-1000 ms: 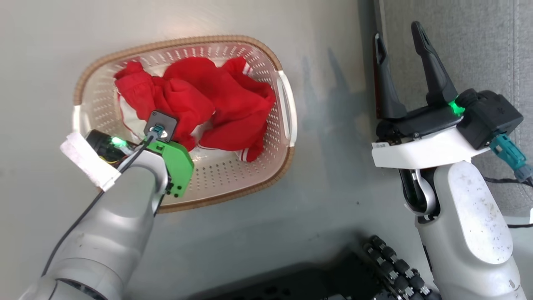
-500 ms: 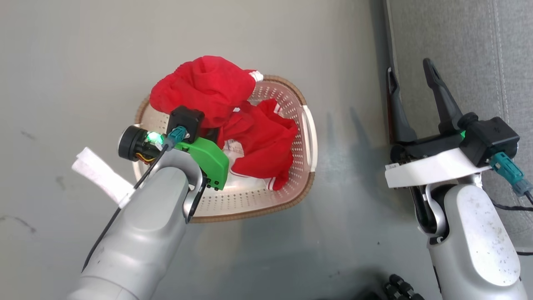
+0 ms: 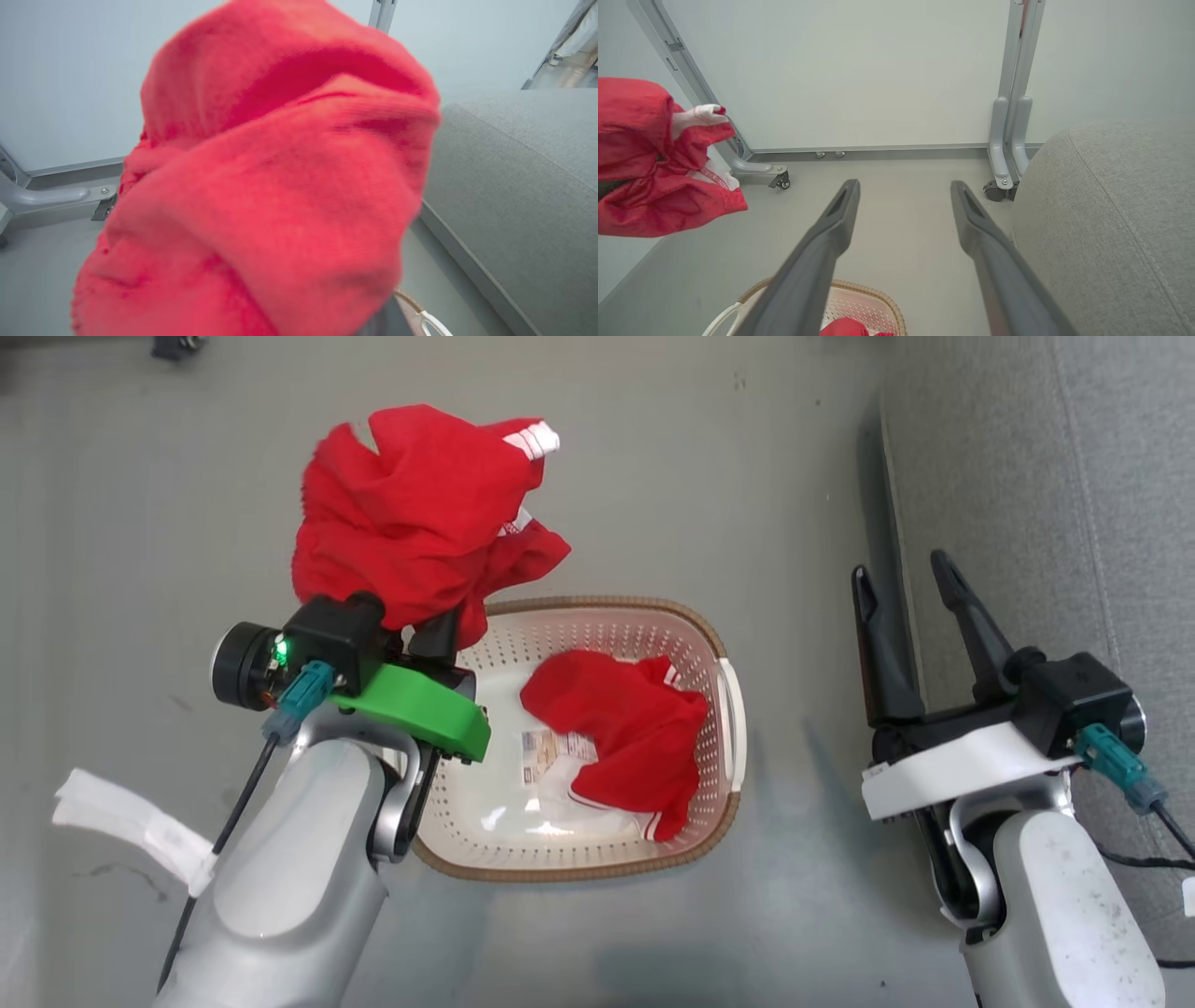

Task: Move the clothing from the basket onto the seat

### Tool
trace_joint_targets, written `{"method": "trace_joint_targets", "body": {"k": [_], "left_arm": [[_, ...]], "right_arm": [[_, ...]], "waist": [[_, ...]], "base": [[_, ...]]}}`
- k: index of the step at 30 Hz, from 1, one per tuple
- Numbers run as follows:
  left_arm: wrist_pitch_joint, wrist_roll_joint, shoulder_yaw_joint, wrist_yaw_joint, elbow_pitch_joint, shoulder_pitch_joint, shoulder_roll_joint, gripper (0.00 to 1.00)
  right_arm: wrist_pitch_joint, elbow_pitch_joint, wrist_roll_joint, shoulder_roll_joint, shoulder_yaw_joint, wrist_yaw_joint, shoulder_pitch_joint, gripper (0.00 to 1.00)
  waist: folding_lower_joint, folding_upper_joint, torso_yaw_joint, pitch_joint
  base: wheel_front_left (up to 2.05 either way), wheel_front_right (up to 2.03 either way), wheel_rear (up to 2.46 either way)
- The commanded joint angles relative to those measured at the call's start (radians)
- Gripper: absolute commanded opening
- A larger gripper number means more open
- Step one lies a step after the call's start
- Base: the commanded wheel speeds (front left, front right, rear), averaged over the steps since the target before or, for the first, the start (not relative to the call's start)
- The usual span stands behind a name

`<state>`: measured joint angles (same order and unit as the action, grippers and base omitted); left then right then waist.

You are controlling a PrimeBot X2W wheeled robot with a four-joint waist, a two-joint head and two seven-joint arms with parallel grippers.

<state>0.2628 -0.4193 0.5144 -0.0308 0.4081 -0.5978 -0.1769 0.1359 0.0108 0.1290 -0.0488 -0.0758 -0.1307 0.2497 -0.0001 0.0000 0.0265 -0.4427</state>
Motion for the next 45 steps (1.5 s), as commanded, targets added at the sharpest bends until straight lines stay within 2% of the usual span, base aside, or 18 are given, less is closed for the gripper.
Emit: {"method": "trace_joint_targets", "body": {"k": [1, 12, 20, 29, 45], "left_arm": [[0.003, 0.012, -0.012, 0.001, -0.036, 0.03, -0.006, 0.0], [0.002, 0.023, -0.059, 0.019, -0.263, 0.158, -0.019, 0.0], [-0.005, 0.014, -0.054, -0.007, -0.357, 0.259, -0.035, 0.0], [-0.029, -0.005, -0.046, -0.035, -0.411, 0.35, -0.05, 0.0], [-0.048, -0.034, -0.031, -0.048, -0.441, 0.407, -0.056, 0.0]], "right_arm": [[-0.006, -0.002, 0.006, -0.003, -0.003, 0.0, -0.023, 1.0], [-0.042, -0.017, 0.023, -0.003, -0.019, 0.0, -0.112, 1.0], [-0.069, -0.033, 0.03, -0.003, -0.032, 0.0, -0.179, 1.0], [-0.099, -0.054, 0.044, -0.003, -0.043, 0.0, -0.253, 1.0], [-0.131, -0.077, 0.064, -0.003, -0.056, 0.0, -0.308, 1.0]], "waist": [[0.0001, 0.0, -0.022, 0.077], [0.0001, 0.0, -0.006, 0.211], [0.0001, 0.0, 0.0, 0.296], [0.0001, 0.0, 0.002, 0.372], [0.0001, 0.0, -0.009, 0.427]], "base": [[0.0, 0.0, 0.0], [0.0, 0.0, 0.0], [0.0, 0.0, 0.0], [0.0, 0.0, 0.0], [0.0, 0.0, 0.0]]}}
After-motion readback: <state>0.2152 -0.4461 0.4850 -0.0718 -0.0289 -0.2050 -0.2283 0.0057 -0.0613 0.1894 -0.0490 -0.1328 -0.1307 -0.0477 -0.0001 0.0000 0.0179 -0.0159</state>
